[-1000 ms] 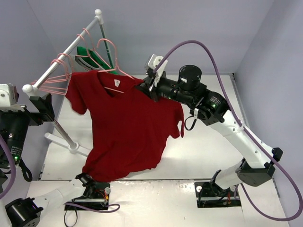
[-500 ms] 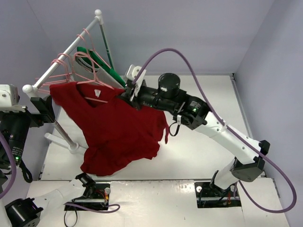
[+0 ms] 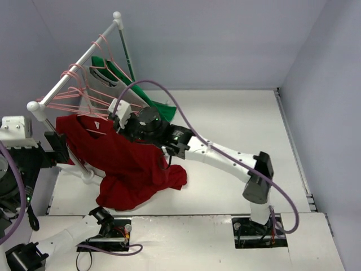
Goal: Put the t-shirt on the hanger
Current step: Place the hanger at the clothesline.
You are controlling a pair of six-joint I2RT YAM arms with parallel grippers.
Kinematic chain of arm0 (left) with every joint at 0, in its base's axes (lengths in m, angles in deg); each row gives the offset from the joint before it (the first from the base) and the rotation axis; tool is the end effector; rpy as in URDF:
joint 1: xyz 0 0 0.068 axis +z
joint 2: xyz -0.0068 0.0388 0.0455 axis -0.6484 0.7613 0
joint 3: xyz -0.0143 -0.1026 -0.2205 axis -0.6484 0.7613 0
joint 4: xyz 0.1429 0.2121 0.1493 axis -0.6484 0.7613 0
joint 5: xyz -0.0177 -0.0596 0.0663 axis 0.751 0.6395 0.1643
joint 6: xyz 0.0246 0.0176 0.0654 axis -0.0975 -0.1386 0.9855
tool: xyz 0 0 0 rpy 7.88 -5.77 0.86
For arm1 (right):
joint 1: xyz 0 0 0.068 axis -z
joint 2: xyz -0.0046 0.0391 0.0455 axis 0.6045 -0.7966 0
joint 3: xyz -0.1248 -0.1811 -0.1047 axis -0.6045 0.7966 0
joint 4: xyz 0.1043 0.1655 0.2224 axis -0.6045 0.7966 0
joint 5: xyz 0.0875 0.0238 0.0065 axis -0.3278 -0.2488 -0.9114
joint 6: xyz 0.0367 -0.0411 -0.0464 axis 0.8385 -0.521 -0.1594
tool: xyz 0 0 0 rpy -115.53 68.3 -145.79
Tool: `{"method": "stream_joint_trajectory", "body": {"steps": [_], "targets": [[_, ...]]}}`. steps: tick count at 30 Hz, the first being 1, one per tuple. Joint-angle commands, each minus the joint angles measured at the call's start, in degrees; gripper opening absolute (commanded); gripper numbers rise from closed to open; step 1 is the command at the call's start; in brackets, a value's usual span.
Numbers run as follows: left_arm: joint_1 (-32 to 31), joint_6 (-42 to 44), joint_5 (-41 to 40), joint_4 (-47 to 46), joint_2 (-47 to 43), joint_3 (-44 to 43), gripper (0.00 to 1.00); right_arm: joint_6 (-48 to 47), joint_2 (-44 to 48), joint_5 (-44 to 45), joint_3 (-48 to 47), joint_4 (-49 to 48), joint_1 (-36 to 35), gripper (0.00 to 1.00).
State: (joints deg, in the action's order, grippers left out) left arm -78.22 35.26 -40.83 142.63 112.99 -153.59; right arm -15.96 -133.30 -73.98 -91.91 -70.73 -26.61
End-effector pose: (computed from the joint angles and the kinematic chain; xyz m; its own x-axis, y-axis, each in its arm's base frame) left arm 0.0683 -0.0061 0.5392 -0.0348 -0.0441 -0.9984 -0.0126 0.9990 -0.0437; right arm 0.2163 0.4554 0.3948 0.2517 0.0012 -0.9678 -0.9095 0.3423 -0.2361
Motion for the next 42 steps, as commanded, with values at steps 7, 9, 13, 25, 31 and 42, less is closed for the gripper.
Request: {"method": "stream_joint_trajectory", "body": {"steps": [7, 9, 13, 25, 31, 42], "targets": [[0.18, -8.1, 1.91, 4.89, -2.38, 3.78, 0.81, -2.52, -4.5, 5.74, -11.64, -16.45, -2.24, 0.0], [0.18, -8.59, 2.7, 5.13, -2.68, 3.97, 0.81, -2.81, -2.79, 6.27, -9.19, -18.48, -2.36, 0.0], [0.18, -8.64, 2.87, 5.22, -3.17, 4.64, 0.81, -3.15, -0.59, 6.1, -6.47, -19.85, -2.64, 0.0], [0.18, -8.03, 2.37, 6.1, -2.35, 4.75, 0.81, -1.28, -13.3, 2.98, -19.42, -18.36, -2.2, 0.0], [0.18, -8.64, 2.29, 6.89, -3.22, 5.53, 0.81, 0.97, -14.36, 2.11, -17.83, -18.36, -2.2, 0.0], [0.27, -8.57, 3.18, 6.97, -3.45, 6.15, 0.81, 0.55, -0.04, 4.95, -1.35, -17.31, -2.1, 0.55]]}}
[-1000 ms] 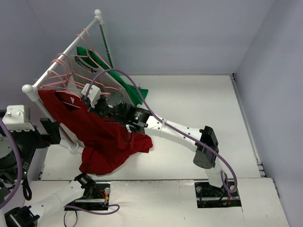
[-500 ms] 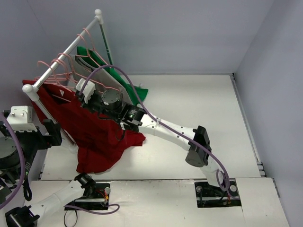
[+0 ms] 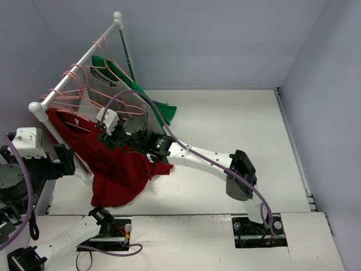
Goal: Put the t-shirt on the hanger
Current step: Place the hanger at the clothesline, then reset both arms
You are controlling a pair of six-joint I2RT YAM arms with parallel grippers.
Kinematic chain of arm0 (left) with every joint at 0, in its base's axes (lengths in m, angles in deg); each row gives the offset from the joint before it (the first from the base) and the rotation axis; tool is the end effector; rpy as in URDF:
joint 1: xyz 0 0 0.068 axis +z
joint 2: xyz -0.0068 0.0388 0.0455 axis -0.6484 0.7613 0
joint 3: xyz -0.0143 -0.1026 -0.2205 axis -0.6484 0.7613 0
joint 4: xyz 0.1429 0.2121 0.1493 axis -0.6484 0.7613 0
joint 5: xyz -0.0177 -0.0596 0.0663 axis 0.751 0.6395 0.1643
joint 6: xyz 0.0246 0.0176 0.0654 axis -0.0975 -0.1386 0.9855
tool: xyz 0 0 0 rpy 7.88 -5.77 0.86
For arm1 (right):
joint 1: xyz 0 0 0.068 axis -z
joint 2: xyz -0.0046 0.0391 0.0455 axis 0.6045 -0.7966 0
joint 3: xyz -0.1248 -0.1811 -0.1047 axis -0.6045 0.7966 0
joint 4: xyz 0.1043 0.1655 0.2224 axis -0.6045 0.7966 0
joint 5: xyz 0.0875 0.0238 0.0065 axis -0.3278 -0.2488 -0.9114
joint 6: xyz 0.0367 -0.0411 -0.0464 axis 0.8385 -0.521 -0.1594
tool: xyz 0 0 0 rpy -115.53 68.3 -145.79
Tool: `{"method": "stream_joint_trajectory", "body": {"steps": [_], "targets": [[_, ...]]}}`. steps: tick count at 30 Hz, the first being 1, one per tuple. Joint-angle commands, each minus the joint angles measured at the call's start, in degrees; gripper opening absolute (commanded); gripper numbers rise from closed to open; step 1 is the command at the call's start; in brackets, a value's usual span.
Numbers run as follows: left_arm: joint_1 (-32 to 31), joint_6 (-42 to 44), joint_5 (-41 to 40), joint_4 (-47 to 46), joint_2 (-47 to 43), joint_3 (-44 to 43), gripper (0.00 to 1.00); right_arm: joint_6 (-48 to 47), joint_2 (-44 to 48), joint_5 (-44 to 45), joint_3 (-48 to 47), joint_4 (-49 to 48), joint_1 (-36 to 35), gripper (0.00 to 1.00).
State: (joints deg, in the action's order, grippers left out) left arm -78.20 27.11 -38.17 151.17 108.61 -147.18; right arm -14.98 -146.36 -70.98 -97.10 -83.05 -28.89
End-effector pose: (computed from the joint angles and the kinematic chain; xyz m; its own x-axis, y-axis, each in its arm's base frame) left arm 0.0643 -0.0058 0.4997 -0.1858 -0.0740 -0.9798 0.0083 0.9970 -0.0768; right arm 0.2216 0.5094 0.3448 0.2626 0.0748 -0.9620 -0.9034 0.3693 -0.2179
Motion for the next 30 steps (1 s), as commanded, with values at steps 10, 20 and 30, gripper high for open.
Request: {"method": "stream_joint_trajectory", "body": {"steps": [10, 20, 30], "targets": [[0.16, -0.53, 0.67, -1.79, -0.93, 3.27, 0.81, 0.65, 39.55, 16.49, 24.57, 4.37, 4.91, 1.0], [0.08, -2.92, -1.99, -2.36, -4.9, 11.96, 0.81, 15.9, 74.66, 43.38, 54.18, 17.06, 12.3, 1.0], [0.06, -3.97, -6.91, -2.62, -10.05, 15.96, 0.82, 21.46, 95.01, 56.58, 62.62, 30.46, 12.37, 1.0]]}}
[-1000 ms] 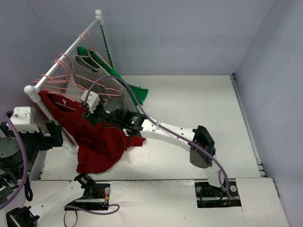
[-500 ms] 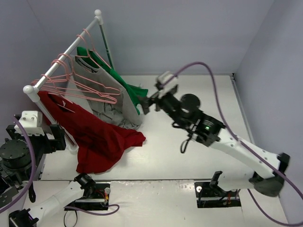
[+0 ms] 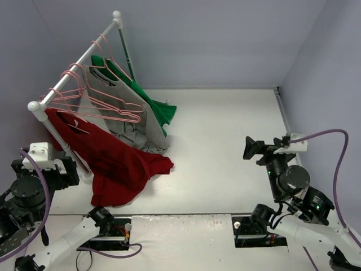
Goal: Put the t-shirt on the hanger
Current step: Reset both arms
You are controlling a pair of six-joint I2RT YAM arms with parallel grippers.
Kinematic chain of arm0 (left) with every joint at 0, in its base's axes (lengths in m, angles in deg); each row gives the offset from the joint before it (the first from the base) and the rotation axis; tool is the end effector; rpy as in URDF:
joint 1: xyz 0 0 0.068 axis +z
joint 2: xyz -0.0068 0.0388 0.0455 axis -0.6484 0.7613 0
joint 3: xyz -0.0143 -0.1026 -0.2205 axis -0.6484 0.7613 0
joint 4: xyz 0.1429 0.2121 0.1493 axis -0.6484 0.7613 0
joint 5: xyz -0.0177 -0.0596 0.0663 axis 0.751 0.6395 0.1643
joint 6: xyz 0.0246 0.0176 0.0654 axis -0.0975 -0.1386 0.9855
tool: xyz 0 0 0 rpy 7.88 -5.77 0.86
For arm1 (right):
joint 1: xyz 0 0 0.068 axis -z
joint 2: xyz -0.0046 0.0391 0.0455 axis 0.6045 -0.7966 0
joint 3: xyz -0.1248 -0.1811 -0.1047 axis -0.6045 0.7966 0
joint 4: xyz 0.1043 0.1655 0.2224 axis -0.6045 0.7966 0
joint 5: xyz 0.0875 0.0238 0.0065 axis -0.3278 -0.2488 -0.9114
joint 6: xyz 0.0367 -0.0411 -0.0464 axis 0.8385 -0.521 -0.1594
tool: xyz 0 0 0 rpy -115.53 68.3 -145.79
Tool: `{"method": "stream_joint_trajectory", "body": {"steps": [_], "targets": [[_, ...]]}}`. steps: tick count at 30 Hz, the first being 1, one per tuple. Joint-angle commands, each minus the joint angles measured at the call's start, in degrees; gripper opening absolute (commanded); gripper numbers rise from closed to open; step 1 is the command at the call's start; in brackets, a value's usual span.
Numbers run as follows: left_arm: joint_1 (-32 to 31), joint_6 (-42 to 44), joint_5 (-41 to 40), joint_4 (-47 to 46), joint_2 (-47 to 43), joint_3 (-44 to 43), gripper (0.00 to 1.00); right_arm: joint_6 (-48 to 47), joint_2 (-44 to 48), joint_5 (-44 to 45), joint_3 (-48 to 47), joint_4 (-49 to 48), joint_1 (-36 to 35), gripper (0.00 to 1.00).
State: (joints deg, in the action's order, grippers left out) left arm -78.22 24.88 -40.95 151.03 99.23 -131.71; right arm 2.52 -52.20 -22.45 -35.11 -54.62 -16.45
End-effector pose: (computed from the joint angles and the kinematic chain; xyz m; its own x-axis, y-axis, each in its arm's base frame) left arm 0.0673 -0.0052 0.4441 -0.2540 -0.0507 -0.9659 -0.0508 0.9979 -0.0390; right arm 0.1303 0.1062 0.3998 0.1196 0.2745 -0.9541 -0.1773 0.9515 0.2515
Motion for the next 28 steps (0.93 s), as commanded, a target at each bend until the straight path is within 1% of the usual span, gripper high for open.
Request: {"method": "stream_joint_trajectory", "body": {"steps": [1, 6, 15, 22, 28], "targets": [[0.0, -1.97, -5.11, -2.49, -1.29, 0.75, 0.82, 4.1, 1.07, 8.66, 0.76, 2.56, -0.14, 1.0], [-0.72, -2.25, -6.99, -2.39, -1.68, 1.62, 0.82, 5.26, -0.9, 11.83, -0.77, 2.8, -0.14, 1.0], [-1.22, -2.98, -7.44, -2.13, -1.56, 1.39, 0.82, 5.31, -4.87, 12.22, -4.11, 2.8, -0.14, 1.0], [-1.37, -2.22, -7.46, -2.04, -0.41, 0.93, 0.82, 6.93, -6.29, 9.98, -4.67, 2.8, -0.14, 1.0], [-1.99, -2.08, -8.12, -2.07, -0.27, 0.5, 0.82, 6.06, -9.54, 8.33, -6.45, 2.4, -0.14, 1.0]]}}
